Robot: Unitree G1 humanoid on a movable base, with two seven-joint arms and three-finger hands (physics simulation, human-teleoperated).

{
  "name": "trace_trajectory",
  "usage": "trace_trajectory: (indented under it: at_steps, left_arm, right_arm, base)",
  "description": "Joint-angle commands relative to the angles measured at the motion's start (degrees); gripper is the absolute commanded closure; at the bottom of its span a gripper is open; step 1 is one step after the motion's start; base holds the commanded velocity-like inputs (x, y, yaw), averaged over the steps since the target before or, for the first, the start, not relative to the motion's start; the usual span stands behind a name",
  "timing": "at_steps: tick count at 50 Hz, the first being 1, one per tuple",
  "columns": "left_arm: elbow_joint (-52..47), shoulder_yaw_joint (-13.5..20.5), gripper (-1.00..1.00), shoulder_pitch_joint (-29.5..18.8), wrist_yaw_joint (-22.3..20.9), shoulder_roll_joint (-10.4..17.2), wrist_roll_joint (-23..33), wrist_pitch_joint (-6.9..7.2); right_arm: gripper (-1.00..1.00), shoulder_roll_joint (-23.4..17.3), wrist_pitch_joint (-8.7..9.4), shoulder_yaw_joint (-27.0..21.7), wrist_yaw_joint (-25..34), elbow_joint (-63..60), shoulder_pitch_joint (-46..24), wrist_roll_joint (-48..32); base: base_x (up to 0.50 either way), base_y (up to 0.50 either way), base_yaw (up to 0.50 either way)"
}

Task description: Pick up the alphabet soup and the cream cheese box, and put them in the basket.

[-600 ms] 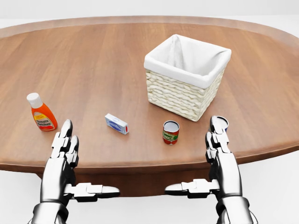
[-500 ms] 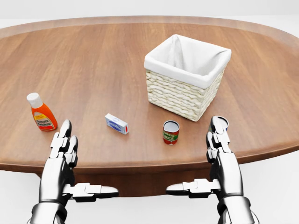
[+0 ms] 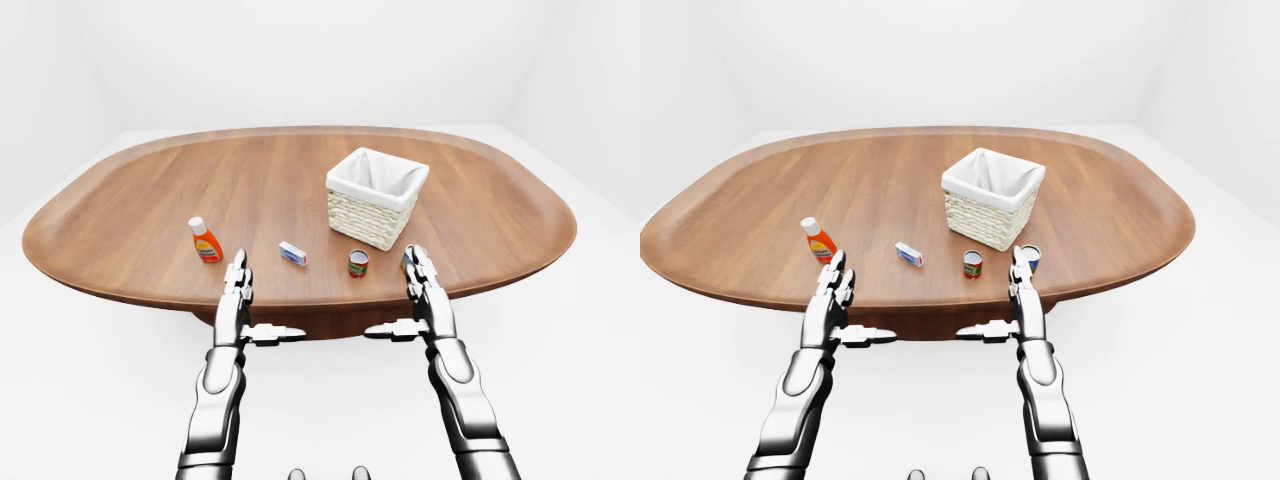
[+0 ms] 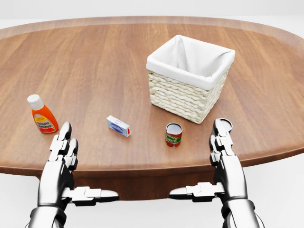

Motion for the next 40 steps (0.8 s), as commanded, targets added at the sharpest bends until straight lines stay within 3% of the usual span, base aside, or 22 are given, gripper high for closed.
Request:
trace_trajectory:
  at_steps: [1, 5, 7, 13, 16, 20, 29, 31, 36, 40]
  left_arm:
    - [-0.3, 0.0, -1.0, 0.2, -0.1, 0.0, 0.0, 0.16]
    - [-0.6, 0.0, -1.0, 0.1, 0.0, 0.0, 0.0, 0.58]
    - [0.3, 0.1, -1.0, -0.1, -0.1, 0.0, 0.0, -0.1]
    - [-0.7, 0.0, -1.0, 0.2, 0.0, 0.0, 0.0, 0.59]
    - [0.2, 0.1, -1.0, 0.0, -0.1, 0.0, 0.0, -0.15]
    - [1.0, 0.1, -1.0, -0.3, -0.1, 0.0, 0.0, -0.55]
    - [-1.0, -0.1, -1.0, 0.4, 0.0, 0.0, 0.0, 0.6]
    - [-0.1, 0.0, -1.0, 0.1, -0.1, 0.0, 0.0, -0.04]
    - [-0.5, 0.0, -1.0, 0.2, -0.1, 0.0, 0.0, 0.34]
    - [-0.3, 0.0, -1.0, 0.1, -0.1, 0.0, 0.0, 0.07]
  right_arm:
    - [-1.0, 0.0, -0.02, 0.0, 0.1, 0.4, -0.1, -0.3]
    - [-1.0, 0.0, -0.05, 0.2, 0.2, 1.0, -0.4, -0.5]
    - [-1.0, 0.0, 0.08, 0.2, 0.3, 0.8, -0.3, -0.5]
    - [-1.0, 0.0, 0.06, 0.3, 0.3, 0.6, -0.2, -0.6]
    - [-1.0, -0.1, -0.59, 0.1, 0.4, 1.4, -0.4, -0.5]
    - [-1.0, 0.0, 0.01, 0.3, 0.4, 0.5, -0.2, -0.6]
    - [-1.0, 0.0, -0.61, 0.1, 0.4, 1.5, -0.3, -0.7]
    - [-1.0, 0.0, -0.65, 0.1, 0.4, 1.5, -0.3, -0.7]
    - [-1.0, 0.0, 0.01, 0.2, 0.2, 0.8, -0.2, -0.8]
    - [-1.0, -0.1, -0.6, 0.0, 0.2, 1.6, -0.5, -0.7]
  base:
    - [0.0, 0.0, 0.0]
    - [0.0, 0.0, 0.0]
    - [0.0, 0.0, 0.0]
    - [0.0, 0.0, 0.0]
    - [0.0, 0.0, 0.0]
    - [0.0, 0.0, 0.0]
    - [0.0, -0.22, 0.0]
    - [0.0, -0.28, 0.0]
    - [0.0, -0.28, 0.0]
    - [0.0, -0.27, 0.0]
